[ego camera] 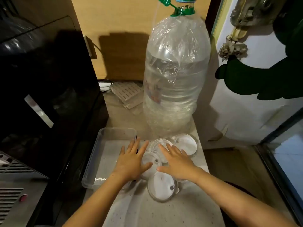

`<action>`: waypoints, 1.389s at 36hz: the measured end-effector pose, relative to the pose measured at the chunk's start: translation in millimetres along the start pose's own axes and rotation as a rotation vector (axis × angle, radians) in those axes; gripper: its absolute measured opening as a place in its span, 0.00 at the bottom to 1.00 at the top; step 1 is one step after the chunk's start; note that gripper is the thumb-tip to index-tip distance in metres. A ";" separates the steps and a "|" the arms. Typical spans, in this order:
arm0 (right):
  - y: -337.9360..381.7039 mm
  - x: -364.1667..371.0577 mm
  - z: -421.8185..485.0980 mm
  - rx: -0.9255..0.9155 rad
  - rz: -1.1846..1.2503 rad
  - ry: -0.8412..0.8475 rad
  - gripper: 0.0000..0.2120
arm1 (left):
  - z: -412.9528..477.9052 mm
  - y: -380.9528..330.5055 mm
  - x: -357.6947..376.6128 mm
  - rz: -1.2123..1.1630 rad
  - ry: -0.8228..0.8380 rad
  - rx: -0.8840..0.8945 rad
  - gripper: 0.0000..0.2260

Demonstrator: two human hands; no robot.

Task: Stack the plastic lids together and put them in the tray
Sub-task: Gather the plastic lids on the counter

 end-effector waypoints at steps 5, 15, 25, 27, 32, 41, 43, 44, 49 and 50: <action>8.3 -2.0 13.1 0.031 0.098 -0.032 0.38 | -3.9 1.5 -4.1 0.023 -0.049 0.001 0.35; 8.1 -2.6 30.3 0.155 0.112 -0.069 0.28 | -12.7 5.1 -6.4 -0.007 -0.069 -0.020 0.34; 5.4 0.8 35.6 0.209 0.167 -0.041 0.23 | -16.0 3.2 -9.3 -0.026 -0.066 -0.030 0.34; 5.5 0.7 36.3 0.211 0.179 -0.043 0.21 | -16.3 3.9 -8.9 -0.026 -0.060 -0.040 0.34; 5.8 -4.5 36.6 0.203 0.205 -0.103 0.13 | -16.2 5.0 -7.5 -0.030 -0.050 -0.050 0.34; 7.2 -21.0 28.7 0.158 0.312 -0.196 0.06 | -11.5 4.8 -7.1 -0.032 -0.077 -0.035 0.33; 6.6 -26.0 27.2 0.152 0.370 -0.228 0.07 | -9.9 4.4 -8.1 -0.045 -0.098 -0.035 0.34; 6.6 -28.4 26.9 0.143 0.407 -0.242 0.09 | -9.2 4.1 -9.0 -0.055 -0.111 -0.036 0.34; 7.4 -40.7 24.3 0.103 0.542 -0.305 0.11 | -7.9 3.0 -14.2 -0.087 -0.154 -0.040 0.38; 7.6 -42.9 24.4 0.098 0.552 -0.313 0.11 | -7.6 2.4 -16.2 -0.091 -0.165 -0.039 0.39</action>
Point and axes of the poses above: each hand's wrist, its own z-axis towards the middle knuckle, its own x-axis out of the palm, y = z × x, the point moved 10 cm from there along z, towards the middle knuckle, and after that the axes turned 9 degrees about x, right-handed, at the moved point
